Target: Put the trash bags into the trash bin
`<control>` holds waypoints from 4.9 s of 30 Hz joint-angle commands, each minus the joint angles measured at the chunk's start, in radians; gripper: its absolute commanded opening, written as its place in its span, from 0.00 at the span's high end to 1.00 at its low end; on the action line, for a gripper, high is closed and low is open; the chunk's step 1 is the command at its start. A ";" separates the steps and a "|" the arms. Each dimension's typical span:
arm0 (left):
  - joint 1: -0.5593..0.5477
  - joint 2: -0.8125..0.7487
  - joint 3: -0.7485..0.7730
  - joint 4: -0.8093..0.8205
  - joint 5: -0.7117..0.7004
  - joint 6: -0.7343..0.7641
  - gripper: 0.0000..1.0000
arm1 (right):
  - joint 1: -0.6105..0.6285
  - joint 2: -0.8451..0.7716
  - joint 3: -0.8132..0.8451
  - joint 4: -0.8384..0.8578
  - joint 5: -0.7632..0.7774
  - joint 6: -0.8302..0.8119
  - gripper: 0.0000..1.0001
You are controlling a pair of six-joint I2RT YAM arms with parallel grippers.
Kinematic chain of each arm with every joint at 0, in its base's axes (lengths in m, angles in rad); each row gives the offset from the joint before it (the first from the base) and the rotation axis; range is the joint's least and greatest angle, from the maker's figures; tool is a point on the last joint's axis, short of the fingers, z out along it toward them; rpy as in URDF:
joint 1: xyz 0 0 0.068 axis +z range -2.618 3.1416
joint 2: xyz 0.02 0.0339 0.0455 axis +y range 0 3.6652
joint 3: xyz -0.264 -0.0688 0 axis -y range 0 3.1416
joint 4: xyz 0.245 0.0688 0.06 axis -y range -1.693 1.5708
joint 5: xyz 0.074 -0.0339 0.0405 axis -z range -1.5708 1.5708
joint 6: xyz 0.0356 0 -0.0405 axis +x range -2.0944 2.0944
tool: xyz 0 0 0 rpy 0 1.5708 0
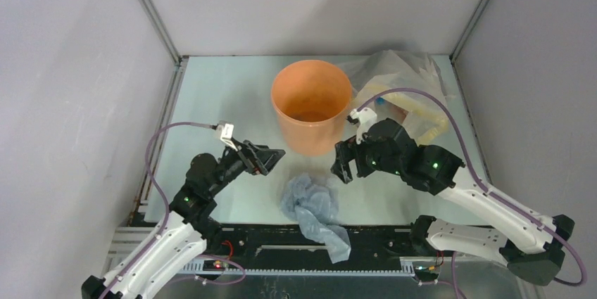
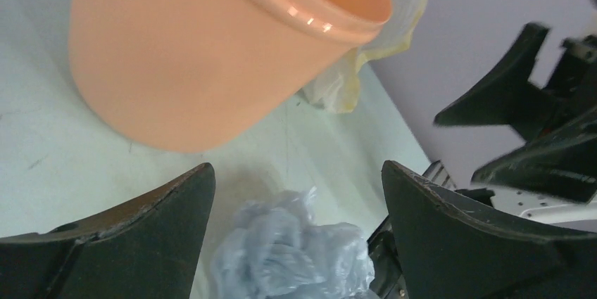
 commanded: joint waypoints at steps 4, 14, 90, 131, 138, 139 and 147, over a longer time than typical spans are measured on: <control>-0.084 0.099 0.056 -0.134 -0.113 0.072 0.05 | -0.208 -0.081 -0.126 0.089 0.113 0.040 0.29; -0.213 0.218 0.093 -0.223 -0.185 0.155 0.03 | -0.338 0.080 -0.292 0.417 0.288 0.027 0.09; -0.221 0.378 -0.047 -0.056 0.030 0.102 0.43 | 0.363 0.057 -0.411 0.406 0.264 0.149 0.47; 0.063 0.579 0.106 0.004 -0.193 0.040 1.00 | -0.199 0.345 -0.340 0.822 0.101 0.089 1.00; 0.165 0.704 0.201 0.064 -0.096 0.040 1.00 | -0.280 0.510 -0.194 0.891 0.018 0.114 1.00; 0.172 0.713 0.213 0.065 -0.101 0.044 1.00 | -0.288 0.532 -0.175 0.899 0.017 0.117 1.00; 0.262 0.828 0.341 0.072 -0.139 0.076 1.00 | -0.370 0.806 0.083 0.921 -0.104 0.166 1.00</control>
